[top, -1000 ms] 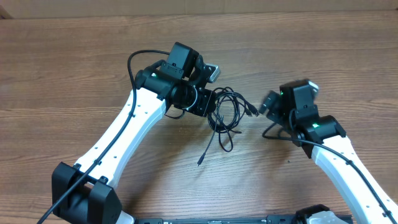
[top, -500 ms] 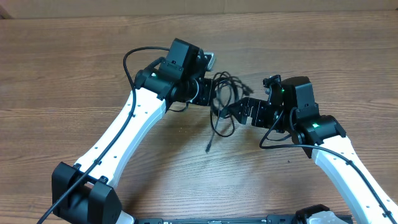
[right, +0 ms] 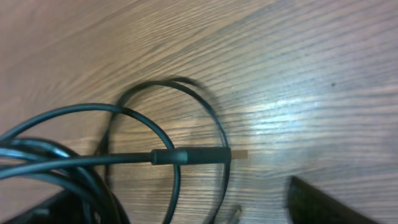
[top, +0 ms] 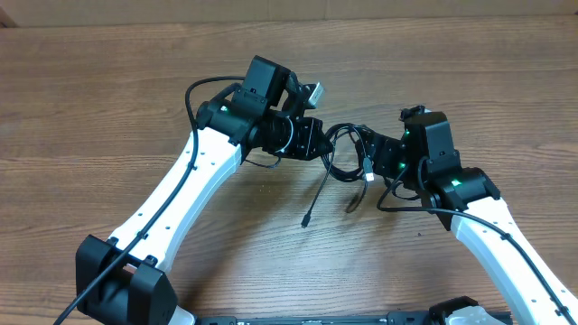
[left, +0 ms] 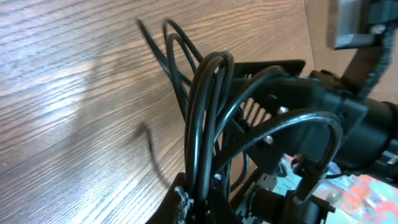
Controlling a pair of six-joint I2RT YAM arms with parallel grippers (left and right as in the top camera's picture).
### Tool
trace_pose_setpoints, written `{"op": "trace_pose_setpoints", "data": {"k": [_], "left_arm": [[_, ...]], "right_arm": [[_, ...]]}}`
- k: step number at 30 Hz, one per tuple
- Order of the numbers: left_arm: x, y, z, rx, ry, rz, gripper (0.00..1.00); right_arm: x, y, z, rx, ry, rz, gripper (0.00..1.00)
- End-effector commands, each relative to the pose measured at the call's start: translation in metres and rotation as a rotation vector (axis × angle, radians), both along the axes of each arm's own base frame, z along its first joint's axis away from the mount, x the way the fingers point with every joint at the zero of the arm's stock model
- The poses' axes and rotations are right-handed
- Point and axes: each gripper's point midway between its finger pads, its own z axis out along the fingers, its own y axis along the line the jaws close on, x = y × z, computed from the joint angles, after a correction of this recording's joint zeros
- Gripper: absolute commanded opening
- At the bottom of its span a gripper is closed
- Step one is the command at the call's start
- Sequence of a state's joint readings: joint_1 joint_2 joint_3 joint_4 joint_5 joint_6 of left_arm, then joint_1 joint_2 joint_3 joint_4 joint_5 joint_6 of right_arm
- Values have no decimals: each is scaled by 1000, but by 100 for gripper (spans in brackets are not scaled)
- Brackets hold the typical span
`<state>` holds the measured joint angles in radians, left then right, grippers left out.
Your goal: Untangle cables
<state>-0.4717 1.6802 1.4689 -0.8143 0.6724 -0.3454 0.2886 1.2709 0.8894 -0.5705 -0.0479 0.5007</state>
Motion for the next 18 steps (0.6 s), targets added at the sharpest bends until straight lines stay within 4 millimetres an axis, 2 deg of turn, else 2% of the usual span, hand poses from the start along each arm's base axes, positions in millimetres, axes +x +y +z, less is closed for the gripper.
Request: {"op": "trace_pose_setpoints", "data": {"k": [1,3,5,8,11,13,18], "left_arm": [[0,-2,23,-41,-44,-20,4],[3,5,17,4,-67,-10,4],[10,22,6,100,-90,30,4],[26,70,-15,318,-107,164,4],[39,123,-28,511,-111,298,4],[45,149,-30,567,-102,361,4],[58,191,-28,566,-72,480,4]], "right_arm": [[-1,-41,-11,-128,40,-198,82],[-10,-57,-24,-192,99,-275,80],[-20,-74,-33,-260,147,-356,81],[-29,-93,-39,-354,184,-420,85],[-30,-97,-40,-377,183,-429,88],[-30,-97,-39,-379,183,-431,88],[-30,-97,-40,-379,184,-431,88]]}}
